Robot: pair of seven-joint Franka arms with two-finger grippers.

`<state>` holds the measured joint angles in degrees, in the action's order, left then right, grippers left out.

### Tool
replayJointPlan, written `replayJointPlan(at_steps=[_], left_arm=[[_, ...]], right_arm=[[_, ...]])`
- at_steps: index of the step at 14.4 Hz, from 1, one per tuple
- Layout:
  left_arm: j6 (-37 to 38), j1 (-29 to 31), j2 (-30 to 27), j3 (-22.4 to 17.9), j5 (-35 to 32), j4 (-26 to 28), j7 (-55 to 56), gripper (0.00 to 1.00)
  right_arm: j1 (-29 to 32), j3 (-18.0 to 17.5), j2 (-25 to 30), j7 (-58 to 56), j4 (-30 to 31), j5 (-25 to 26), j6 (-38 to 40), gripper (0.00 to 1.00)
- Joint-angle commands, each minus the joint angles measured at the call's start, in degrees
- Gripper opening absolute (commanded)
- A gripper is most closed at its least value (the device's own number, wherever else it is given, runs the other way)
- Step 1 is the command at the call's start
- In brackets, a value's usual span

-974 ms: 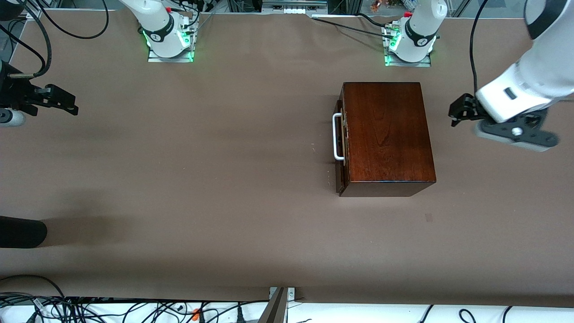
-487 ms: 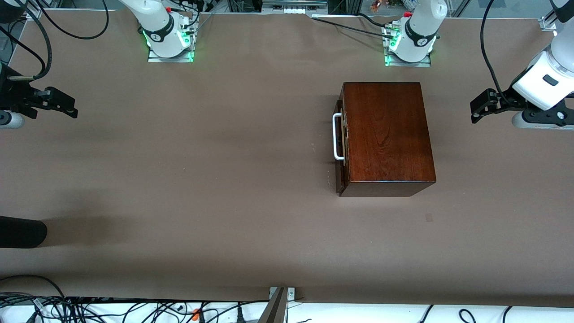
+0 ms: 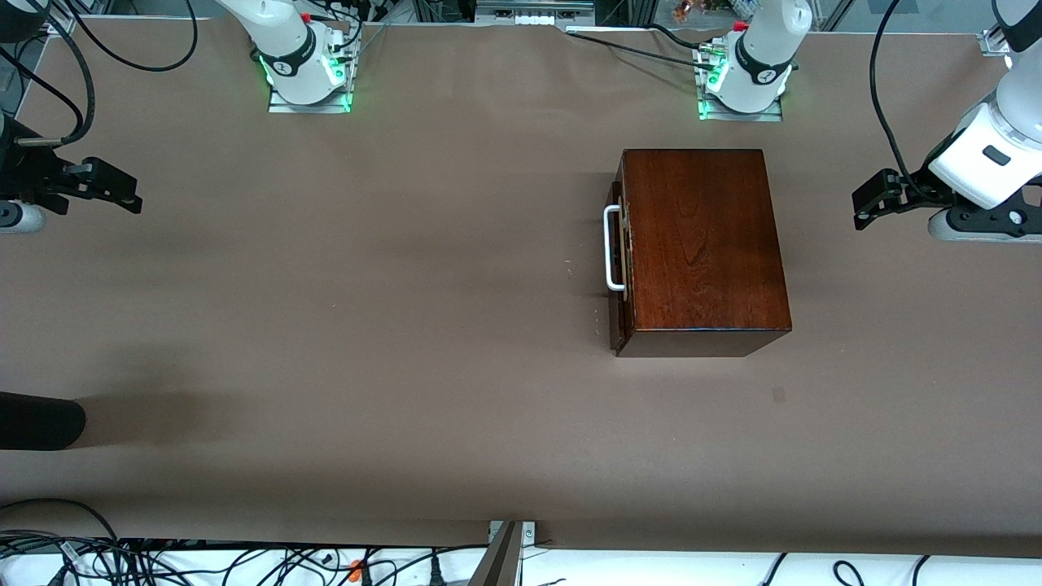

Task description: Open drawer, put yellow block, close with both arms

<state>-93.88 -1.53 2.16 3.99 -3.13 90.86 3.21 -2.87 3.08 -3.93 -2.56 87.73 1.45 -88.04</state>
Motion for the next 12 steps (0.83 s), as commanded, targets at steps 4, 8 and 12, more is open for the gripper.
replayJointPlan(at_steps=[4,8,12], left_arm=[[0.36,-0.50,0.56,0.05,0.84,-1.39,0.57,1.00],[0.36,-0.76,0.65,0.05,0.84,-1.39,0.74,1.00],[0.45,-0.93,0.65,0.05,0.75,-1.39,0.74,1.00]], right_arm=[[0.67,-0.62,0.33,-0.78,0.08,0.66,1.29,1.00],[0.67,-0.62,0.24,-0.78,0.08,0.57,1.11,1.00],[0.67,-0.62,0.24,-0.78,0.08,0.66,0.94,1.00]])
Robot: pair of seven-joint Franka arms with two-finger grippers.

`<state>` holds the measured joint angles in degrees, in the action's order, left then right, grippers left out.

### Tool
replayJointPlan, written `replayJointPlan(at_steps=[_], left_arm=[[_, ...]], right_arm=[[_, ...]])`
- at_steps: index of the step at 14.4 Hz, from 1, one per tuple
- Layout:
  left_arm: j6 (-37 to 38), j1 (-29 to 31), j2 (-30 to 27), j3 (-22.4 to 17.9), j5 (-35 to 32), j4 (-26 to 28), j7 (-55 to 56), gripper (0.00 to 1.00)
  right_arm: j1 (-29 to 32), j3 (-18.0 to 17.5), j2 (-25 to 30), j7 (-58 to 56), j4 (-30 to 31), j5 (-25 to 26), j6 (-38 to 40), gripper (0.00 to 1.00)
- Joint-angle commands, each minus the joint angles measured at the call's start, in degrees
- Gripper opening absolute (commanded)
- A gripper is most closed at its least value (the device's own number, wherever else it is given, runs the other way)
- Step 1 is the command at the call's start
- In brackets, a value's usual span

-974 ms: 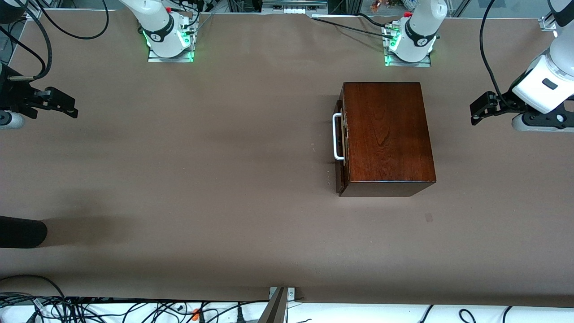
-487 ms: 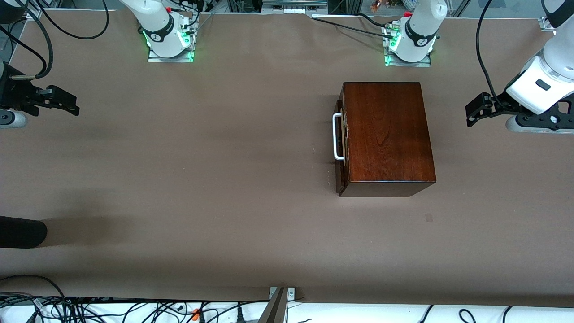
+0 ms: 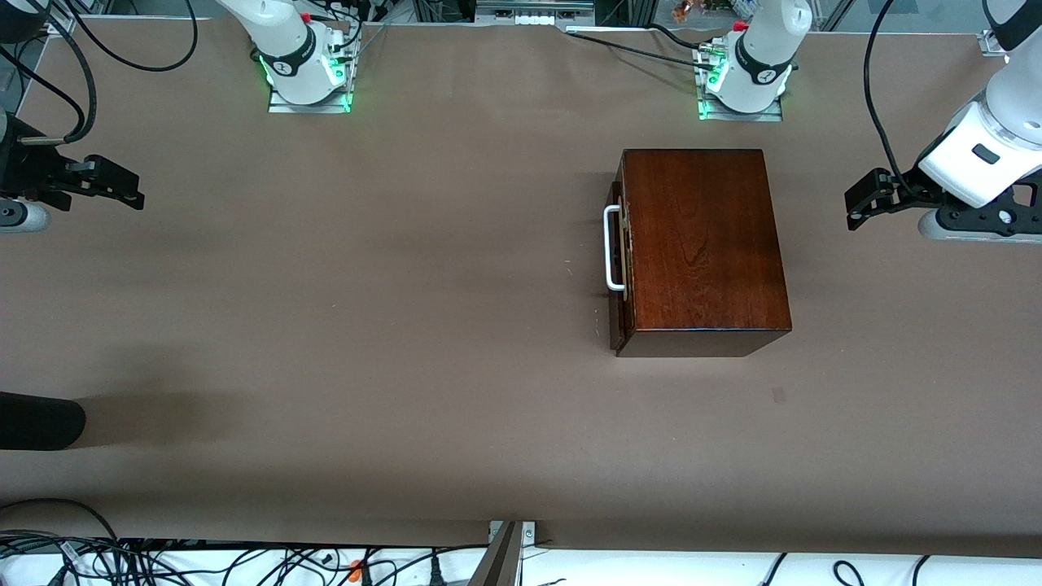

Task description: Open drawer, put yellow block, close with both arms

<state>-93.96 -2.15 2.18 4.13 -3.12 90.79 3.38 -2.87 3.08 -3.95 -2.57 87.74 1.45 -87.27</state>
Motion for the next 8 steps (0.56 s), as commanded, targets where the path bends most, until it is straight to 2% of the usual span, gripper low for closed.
replayJointPlan(at_steps=[1,8], left_arm=[[0.62,-0.31,0.63,0.00,0.83,-1.32,0.57,1.00],[1.06,-0.22,0.72,0.00,0.83,-1.40,0.57,1.00]], right_arm=[[0.67,-0.62,0.26,-0.76,0.07,0.66,0.26,1.00],[0.58,-0.62,0.26,-0.76,0.07,0.75,0.08,1.00]])
